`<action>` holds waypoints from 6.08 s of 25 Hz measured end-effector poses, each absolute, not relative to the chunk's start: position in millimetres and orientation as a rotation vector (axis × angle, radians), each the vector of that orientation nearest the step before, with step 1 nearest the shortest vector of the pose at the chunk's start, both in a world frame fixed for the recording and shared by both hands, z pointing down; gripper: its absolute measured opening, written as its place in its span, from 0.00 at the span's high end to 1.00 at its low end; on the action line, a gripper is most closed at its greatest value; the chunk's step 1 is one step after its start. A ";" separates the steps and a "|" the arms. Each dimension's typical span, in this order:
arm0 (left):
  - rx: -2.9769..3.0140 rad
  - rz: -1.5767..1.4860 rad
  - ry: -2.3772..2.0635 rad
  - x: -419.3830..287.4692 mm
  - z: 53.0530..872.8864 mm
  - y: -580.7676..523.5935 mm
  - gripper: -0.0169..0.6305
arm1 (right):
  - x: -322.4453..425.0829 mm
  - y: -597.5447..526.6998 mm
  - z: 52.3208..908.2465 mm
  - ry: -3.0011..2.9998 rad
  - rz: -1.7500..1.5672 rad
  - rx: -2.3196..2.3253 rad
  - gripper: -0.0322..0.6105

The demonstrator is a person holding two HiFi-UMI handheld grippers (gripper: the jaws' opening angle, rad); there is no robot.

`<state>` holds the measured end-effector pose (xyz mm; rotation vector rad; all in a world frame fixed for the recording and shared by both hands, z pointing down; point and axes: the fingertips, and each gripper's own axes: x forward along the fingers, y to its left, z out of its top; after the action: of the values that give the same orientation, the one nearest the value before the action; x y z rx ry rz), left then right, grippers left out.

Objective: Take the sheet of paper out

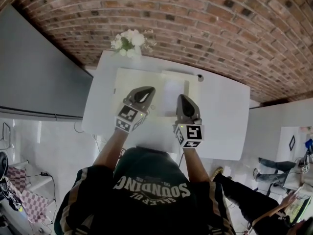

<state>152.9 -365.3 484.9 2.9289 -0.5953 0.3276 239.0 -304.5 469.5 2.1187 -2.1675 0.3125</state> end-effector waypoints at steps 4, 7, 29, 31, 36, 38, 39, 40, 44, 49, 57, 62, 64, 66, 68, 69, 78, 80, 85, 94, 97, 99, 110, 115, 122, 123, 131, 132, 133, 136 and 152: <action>2.908 0.345 -0.575 160.7 495.0 -376.7 0.96 | 246.0 -313.6 477.3 -2.154 0.338 2.122 0.95; 2.885 0.365 -0.558 166.8 506.5 -384.0 0.96 | 249.7 -319.6 483.8 -2.153 0.348 2.101 0.95; 2.685 0.669 -0.469 205.5 639.8 -390.3 0.84 | 282.3 -319.2 550.9 -2.042 0.545 2.079 0.95; 2.646 0.701 -0.466 208.4 650.7 -389.6 0.83 | 283.9 -318.4 555.2 -2.035 0.561 2.079 0.95; 2.538 0.756 -0.450 215.6 677.0 -387.6 0.79 | 286.1 -316.0 564.1 -2.027 0.584 2.075 0.95; 2.493 0.779 -0.443 218.1 688.1 -386.8 0.79 | 287.7 -314.3 568.8 -2.017 0.606 2.070 0.95; 2.468 0.788 -0.438 219.2 693.5 -386.3 0.79 | 288.6 -313.7 571.0 -2.012 0.615 2.069 0.95; 2.442 0.801 -0.431 220.0 699.4 -385.6 0.78 | 289.5 -313.6 572.2 -2.010 0.616 2.070 0.95; 2.351 0.865 -0.398 223.2 724.5 -381.8 0.78 | 292.3 -311.3 577.0 -2.004 0.624 2.075 0.95; 2.277 0.936 -0.416 221.5 754.1 -381.5 0.77 | 295.0 -308.6 582.2 -1.994 0.650 2.077 0.95; 2.180 0.933 -0.412 228.6 783.7 -380.2 0.77 | 302.8 -302.8 590.1 -1.962 0.681 2.086 0.95; 2.134 0.919 -0.401 237.4 793.4 -379.2 0.77 | 308.5 -297.6 593.2 -1.939 0.700 2.096 0.95; 2.120 0.921 -0.405 238.8 797.7 -378.6 0.77 | 311.1 -296.1 594.2 -1.929 0.704 2.103 0.95; 2.118 0.921 -0.425 238.2 801.1 -379.7 0.81 | 313.6 -294.7 595.3 -1.922 0.706 2.108 0.95; 2.134 0.927 -0.443 236.9 802.0 -381.1 0.85 | 315.2 -293.3 596.0 -1.915 0.708 2.112 0.95; 2.143 0.934 -0.446 236.2 802.0 -381.3 0.86 | 315.5 -292.5 596.2 -1.912 0.710 2.113 0.95; 2.238 1.032 -0.464 230.6 801.3 -383.5 0.95 | 314.4 -290.4 592.7 -1.909 0.704 2.120 0.95; 2.263 1.049 -0.470 227.4 798.5 -385.4 0.95 | 314.4 -290.1 590.5 -1.912 0.697 2.122 0.95; 2.292 1.051 -0.501 214.5 789.2 -393.3 0.95 | 309.3 -290.4 585.7 -1.925 0.685 2.122 0.95; 2.304 1.049 -0.542 187.7 775.8 -403.4 0.95 | 293.1 -296.8 573.5 -1.963 0.654 2.115 0.95; 2.310 1.044 -0.560 178.6 772.0 -406.4 0.95 | 288.0 -298.3 569.5 -1.974 0.639 2.112 0.95; 2.313 1.042 -0.571 172.2 769.9 -407.6 0.95 | 284.6 -298.9 567.1 -1.981 0.630 2.111 0.95; 2.381 1.018 -0.644 133.1 741.2 -414.0 0.95 | 258.1 -307.8 547.9 -2.044 0.563 2.082 0.95; 2.409 0.986 -0.689 114.9 720.1 -417.4 0.95 | 246.7 -314.9 537.1 -2.082 0.520 2.066 0.95; 2.477 0.903 -0.728 102.0 683.6 -415.9 0.95 | 229.6 -320.9 522.1 -2.128 0.475 2.045 0.95; 2.487 0.891 -0.732 101.3 678.7 -415.1 0.95 | 226.8 -321.9 520.4 -2.137 0.468 2.039 0.95; 2.577 0.810 -0.769 98.0 630.8 -409.9 0.95 | 211.6 -328.7 497.1 -2.193 0.383 2.009 0.95; 2.591 0.795 -0.770 98.9 622.8 -408.9 0.95 | 211.1 -329.1 494.3 -2.196 0.375 2.008 0.95; 2.607 0.780 -0.769 100.1 615.1 -407.8 0.96 | 210.8 -329.4 491.7 -2.198 0.368 2.008 0.95; 2.662 0.732 -0.772 102.7 592.9 -406.7 0.95 | 210.1 -330.7 485.0 -2.205 0.345 2.010 0.95; 2.818 0.579 -0.807 105.8 509.8 -402.5 0.96 | 218.7 -326.5 454.7 -2.224 0.269 2.041 0.96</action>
<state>105.8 -402.5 509.8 2.8181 -0.8069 0.5794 218.7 -326.5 454.7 2.0412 -2.2236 0.2690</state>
